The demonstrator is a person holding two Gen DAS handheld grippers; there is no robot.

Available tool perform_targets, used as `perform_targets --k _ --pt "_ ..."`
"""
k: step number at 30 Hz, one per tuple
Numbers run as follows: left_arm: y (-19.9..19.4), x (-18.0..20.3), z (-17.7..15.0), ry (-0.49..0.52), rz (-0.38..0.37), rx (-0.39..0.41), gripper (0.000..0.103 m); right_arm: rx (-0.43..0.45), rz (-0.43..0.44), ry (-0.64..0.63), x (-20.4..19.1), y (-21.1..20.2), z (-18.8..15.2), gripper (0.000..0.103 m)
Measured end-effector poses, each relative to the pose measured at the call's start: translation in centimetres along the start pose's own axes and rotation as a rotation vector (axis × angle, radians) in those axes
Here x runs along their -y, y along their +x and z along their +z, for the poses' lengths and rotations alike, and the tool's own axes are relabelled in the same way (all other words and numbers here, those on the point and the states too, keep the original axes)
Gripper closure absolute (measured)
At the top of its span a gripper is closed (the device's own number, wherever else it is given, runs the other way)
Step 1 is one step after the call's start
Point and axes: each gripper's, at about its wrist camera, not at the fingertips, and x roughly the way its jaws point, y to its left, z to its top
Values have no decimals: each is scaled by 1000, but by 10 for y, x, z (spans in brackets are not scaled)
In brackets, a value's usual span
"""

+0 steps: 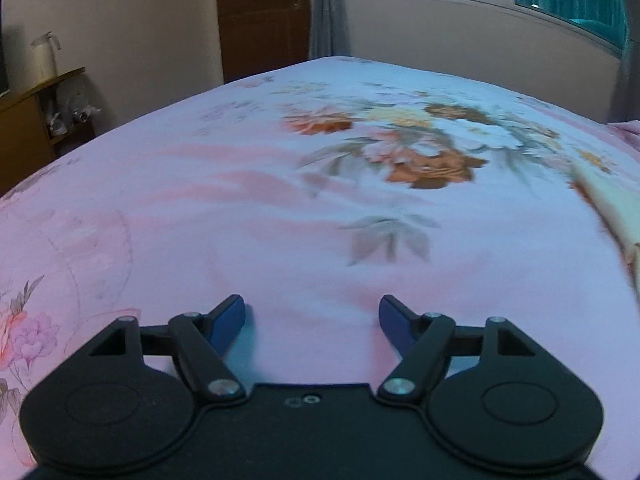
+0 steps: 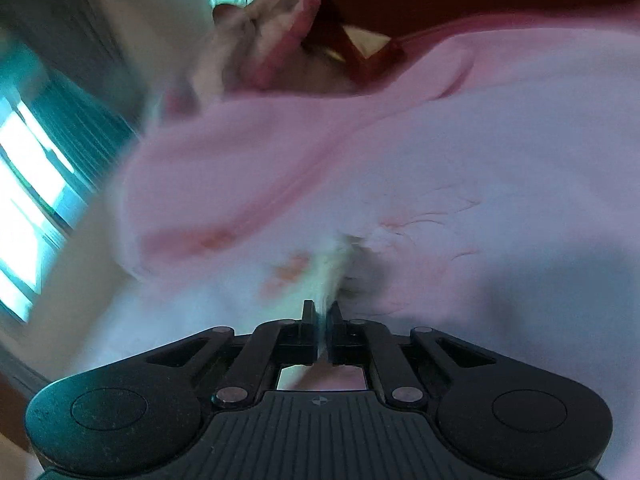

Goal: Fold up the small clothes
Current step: 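Grasp the cuff of the other sleeve with the right tool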

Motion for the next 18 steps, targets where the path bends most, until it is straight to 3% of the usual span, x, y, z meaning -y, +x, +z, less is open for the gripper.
perform_targets --k 3,11,18 --pt "4 -8 -3 -41 -35 6 25 -12 5 20 5 2 1 100" --pt "3 -5 -1 -5 -12 11 20 25 25 -70 -37 -11 0 99" --pt "14 -47 16 -9 124 3 21 47 109 -222 -121 -25 -15 99"
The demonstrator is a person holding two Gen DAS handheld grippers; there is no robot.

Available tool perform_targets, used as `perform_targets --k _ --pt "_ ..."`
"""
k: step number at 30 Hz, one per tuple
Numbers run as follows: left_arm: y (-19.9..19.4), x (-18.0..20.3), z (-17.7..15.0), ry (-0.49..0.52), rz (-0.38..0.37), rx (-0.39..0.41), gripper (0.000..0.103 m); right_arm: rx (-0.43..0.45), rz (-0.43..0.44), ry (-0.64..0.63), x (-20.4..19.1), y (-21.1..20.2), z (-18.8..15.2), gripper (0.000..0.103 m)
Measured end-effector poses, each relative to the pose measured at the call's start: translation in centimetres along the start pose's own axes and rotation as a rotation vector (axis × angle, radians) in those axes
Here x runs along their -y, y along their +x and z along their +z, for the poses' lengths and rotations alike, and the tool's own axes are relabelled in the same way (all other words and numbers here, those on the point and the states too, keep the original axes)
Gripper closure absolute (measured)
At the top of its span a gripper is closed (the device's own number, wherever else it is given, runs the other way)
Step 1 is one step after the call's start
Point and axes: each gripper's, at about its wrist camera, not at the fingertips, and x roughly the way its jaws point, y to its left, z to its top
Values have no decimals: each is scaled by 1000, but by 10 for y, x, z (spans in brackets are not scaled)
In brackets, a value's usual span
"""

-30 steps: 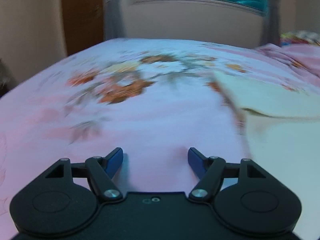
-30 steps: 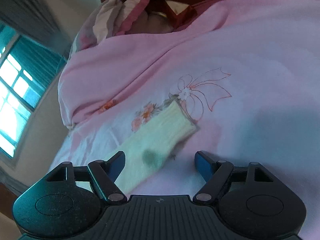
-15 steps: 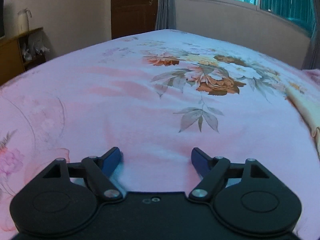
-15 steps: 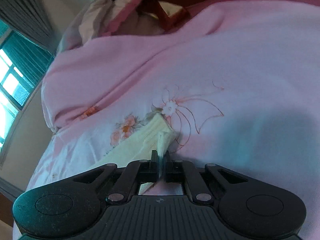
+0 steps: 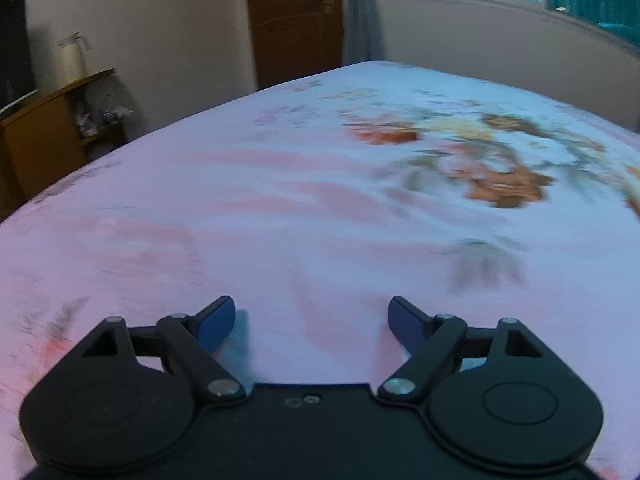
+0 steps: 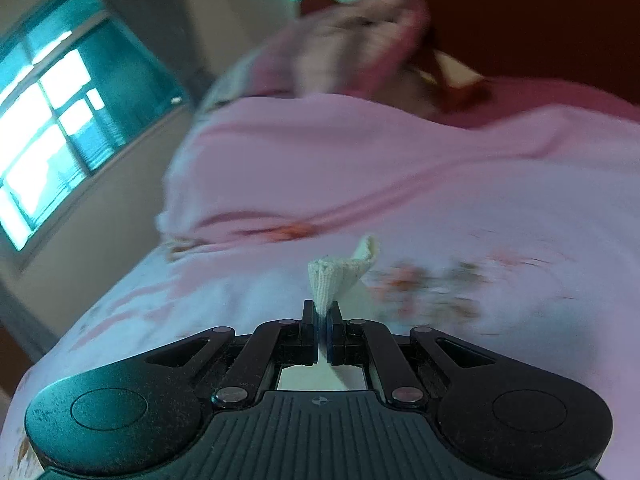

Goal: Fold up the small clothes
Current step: 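Grasp the cuff of the other sleeve with the right tool, then fold the held sleeve over the sweater body and open the right tool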

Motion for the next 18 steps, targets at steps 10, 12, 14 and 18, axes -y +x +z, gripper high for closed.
perform_targets --k 10,12,14,18 --pt "16 -40 -13 -69 -80 -3 16 -58 283 -183 -206 11 -75 99" --pt "15 -39 -14 -67 -81 0 15 -100 347 -214 -251 16 -105 99" --pt "15 -43 -14 -86 -96 5 15 -139 398 -245 -289 19 -136 99" --pt "15 -46 -15 -106 -113 16 15 -218 478 -371 -355 21 -209 99"
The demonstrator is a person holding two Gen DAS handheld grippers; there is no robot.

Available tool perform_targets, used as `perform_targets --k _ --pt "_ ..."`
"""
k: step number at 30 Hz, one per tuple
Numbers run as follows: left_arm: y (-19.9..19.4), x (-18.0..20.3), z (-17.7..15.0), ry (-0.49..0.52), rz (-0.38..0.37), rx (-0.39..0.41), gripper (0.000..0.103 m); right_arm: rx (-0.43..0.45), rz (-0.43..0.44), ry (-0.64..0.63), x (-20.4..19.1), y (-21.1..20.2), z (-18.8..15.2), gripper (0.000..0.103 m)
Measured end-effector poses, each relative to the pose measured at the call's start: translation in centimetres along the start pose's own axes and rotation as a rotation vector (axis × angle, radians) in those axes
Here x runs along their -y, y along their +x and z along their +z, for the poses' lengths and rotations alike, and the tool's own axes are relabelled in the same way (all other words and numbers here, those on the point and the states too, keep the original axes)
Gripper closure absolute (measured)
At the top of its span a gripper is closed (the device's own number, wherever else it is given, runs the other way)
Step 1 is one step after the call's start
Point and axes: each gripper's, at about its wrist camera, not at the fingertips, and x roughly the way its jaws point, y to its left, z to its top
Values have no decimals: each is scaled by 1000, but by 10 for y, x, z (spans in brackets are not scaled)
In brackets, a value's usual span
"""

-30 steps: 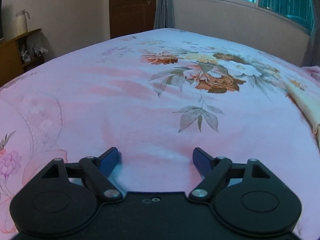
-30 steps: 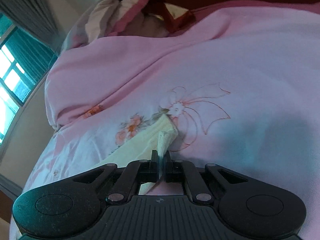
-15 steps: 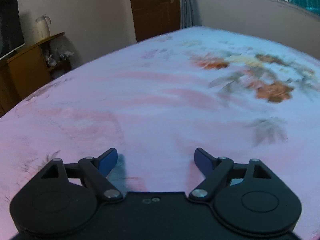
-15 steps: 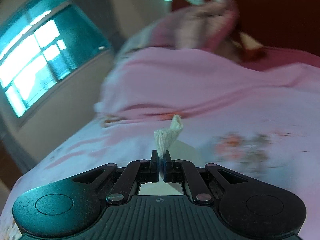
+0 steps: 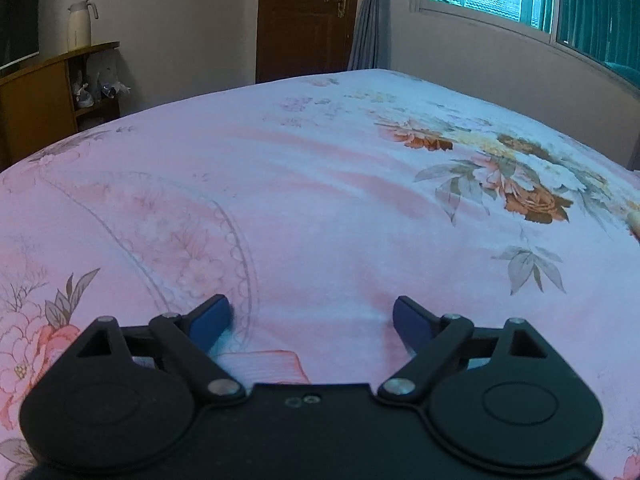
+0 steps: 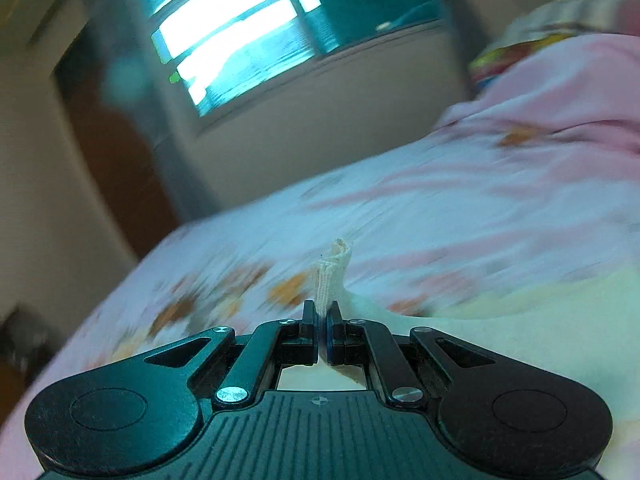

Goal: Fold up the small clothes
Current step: 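Fold the held sleeve over the sweater body and open the right tool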

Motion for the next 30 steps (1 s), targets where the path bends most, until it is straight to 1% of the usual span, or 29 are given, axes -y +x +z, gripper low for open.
perform_targets --k 2,4,6,9,12,15,18,20,21,22,24,25,27,28,30 --pt "0 0 0 -4 -3 5 15 -49 14 -68 -34 23 -23 99" --pt "1 0 0 -5 -4 7 15 -90 -3 -131 -58 41 -47 99" --pt "0 -1 -1 -8 -7 11 15 -112 -12 -180 -69 54 -67 99" --pt "0 -3 -1 -17 -14 14 15 -124 -13 -224 -81 61 -85 99" --pt "0 -3 -1 -25 -19 19 14 -121 -16 -243 -84 64 -92 99" --pt "0 -3 -1 -25 -19 21 14 -108 -9 -265 -94 53 -96 99" --pt "0 -3 -1 -20 -17 21 14 -121 -2 -273 -101 56 -99 99" --pt "0 -2 -2 -19 -15 22 14 -149 51 -257 -103 57 -102 99" --pt "0 -2 -2 -18 -14 21 14 -183 88 -249 -105 59 -105 99" --pt "0 -1 -2 -16 -13 21 14 -192 107 -258 -108 59 -109 99" --pt "0 -1 -1 -14 -12 21 14 -180 117 -301 -115 56 -114 98" --pt "0 -1 -1 -14 -11 21 14 -178 144 -294 -116 53 -115 93" --pt "1 -1 -1 -12 -10 20 14 -167 216 -269 -114 42 -116 66" --pt "1 0 -1 -11 -9 20 14 -153 231 -271 -114 35 -116 46" --pt "1 0 -1 -10 -9 20 14 -118 242 -277 -107 18 -115 46"
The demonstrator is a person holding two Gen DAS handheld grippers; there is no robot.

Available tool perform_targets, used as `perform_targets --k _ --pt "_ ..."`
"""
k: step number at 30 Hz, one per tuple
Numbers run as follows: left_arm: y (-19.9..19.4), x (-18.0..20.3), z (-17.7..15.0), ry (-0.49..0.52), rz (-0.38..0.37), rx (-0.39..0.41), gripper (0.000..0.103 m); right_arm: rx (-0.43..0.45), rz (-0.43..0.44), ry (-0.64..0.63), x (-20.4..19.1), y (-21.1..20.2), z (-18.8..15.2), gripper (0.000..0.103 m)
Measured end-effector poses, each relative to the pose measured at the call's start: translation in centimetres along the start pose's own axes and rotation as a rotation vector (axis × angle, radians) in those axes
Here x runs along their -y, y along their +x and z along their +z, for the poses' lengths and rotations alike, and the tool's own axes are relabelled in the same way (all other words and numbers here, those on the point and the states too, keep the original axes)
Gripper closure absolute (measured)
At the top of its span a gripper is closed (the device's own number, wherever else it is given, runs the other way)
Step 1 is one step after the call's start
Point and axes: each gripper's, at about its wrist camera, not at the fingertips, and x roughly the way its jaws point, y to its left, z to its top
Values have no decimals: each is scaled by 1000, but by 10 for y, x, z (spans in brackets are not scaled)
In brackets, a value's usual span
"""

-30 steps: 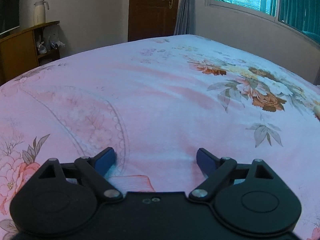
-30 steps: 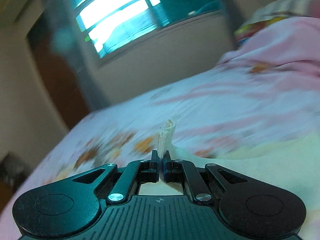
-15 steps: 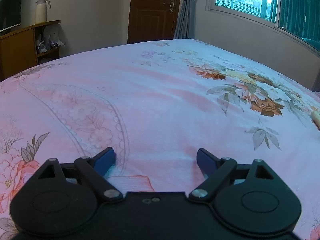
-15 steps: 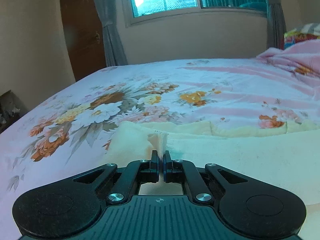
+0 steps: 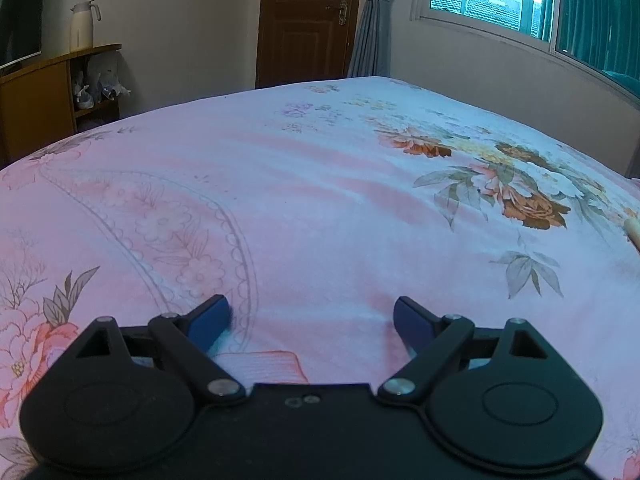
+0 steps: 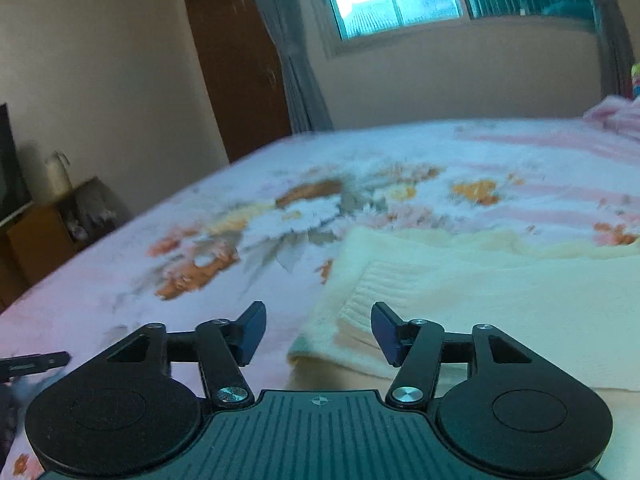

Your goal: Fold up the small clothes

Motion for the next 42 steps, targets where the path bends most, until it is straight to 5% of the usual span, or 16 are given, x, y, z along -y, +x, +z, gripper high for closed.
perform_targets --k 7,10,14,19,23,24,25,26,27,30,40,42 --pt "-4 3 9 -6 -21 -2 17 87 -202 29 65 -98 3 71" --pt "-23 32 21 -54 -154 77 18 143 -364 80 120 -150 4 75" --pt "-37 133 39 3 -402 94 18 162 -536 194 185 -186 7 90" --pt "-40 251 37 46 -664 -3 19 153 -502 248 213 -210 0 89" --pt "-21 287 31 7 -694 -108 20 154 -490 218 216 -218 -10 89" --pt "-15 290 32 -21 -709 -133 24 158 -490 223 217 -220 -13 89" --pt "-9 293 33 -38 -710 -160 43 161 -489 234 220 -222 -16 89" --pt "-4 293 34 -50 -724 -190 67 162 -486 241 225 -224 -17 89" --pt "1 295 35 -61 -742 -228 101 164 -484 245 226 -225 -19 89" --pt "8 302 34 -47 -692 -265 101 169 -475 253 233 -229 -25 89" --pt "23 302 27 -124 -675 -302 58 168 -450 264 240 -230 -32 89" --pt "31 305 26 -149 -699 -316 60 165 -449 264 239 -229 -33 89"
